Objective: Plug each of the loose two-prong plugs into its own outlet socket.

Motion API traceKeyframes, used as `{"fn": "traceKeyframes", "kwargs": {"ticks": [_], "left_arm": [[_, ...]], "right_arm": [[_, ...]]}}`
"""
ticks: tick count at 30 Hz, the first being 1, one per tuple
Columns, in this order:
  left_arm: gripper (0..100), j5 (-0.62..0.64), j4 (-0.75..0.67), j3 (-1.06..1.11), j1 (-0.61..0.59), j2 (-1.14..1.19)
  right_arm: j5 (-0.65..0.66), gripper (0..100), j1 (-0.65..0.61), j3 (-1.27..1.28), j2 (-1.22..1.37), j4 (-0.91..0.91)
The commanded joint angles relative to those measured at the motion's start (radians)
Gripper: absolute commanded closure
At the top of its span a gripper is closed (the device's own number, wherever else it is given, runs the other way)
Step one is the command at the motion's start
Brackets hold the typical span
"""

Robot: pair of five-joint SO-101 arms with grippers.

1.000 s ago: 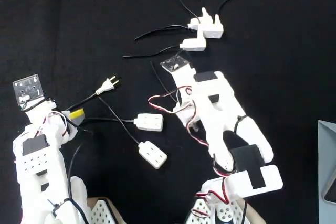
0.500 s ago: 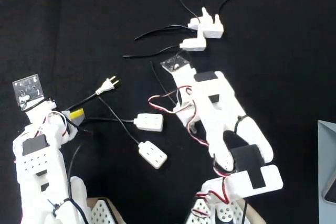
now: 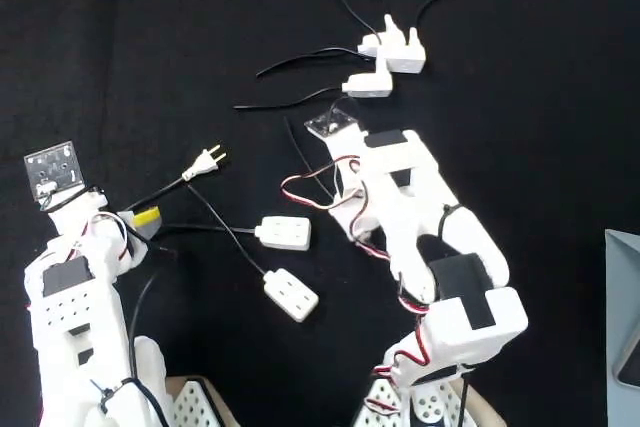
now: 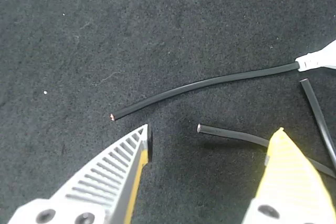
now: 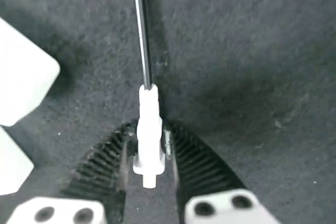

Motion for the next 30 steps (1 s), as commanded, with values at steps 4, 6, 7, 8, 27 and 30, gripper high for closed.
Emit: {"fn": "traceKeyframes", "kwargs": {"ticks": [4, 6, 7, 8, 27, 30], "left_arm": [[65, 0.009, -0.018, -0.022, 0.013, -0.018], [65, 0.009, -0.018, -0.022, 0.013, -0.018], [65, 0.009, -0.018, -0.022, 0.013, -0.018], [65, 0.009, -0.018, -0.022, 0.013, -0.018], [65, 0.009, -0.018, -0.022, 0.013, -0.018], [65, 0.009, -0.018, -0.022, 0.013, -0.018]], "right_arm": [[0.0, 95.6, 0.006, -0.053, 0.001, 0.031], [-0.005, 91.8, 0.008, -0.053, 0.001, 0.032], [-0.02, 89.6, 0.008, -0.053, 0.001, 0.032], [-0.034, 88.0, 0.008, -0.053, 0.001, 0.032], [-0.035, 98.5, 0.006, -0.091, 0.008, 0.068], [-0.034, 98.6, 0.006, -0.082, 0.001, 0.068]]}}
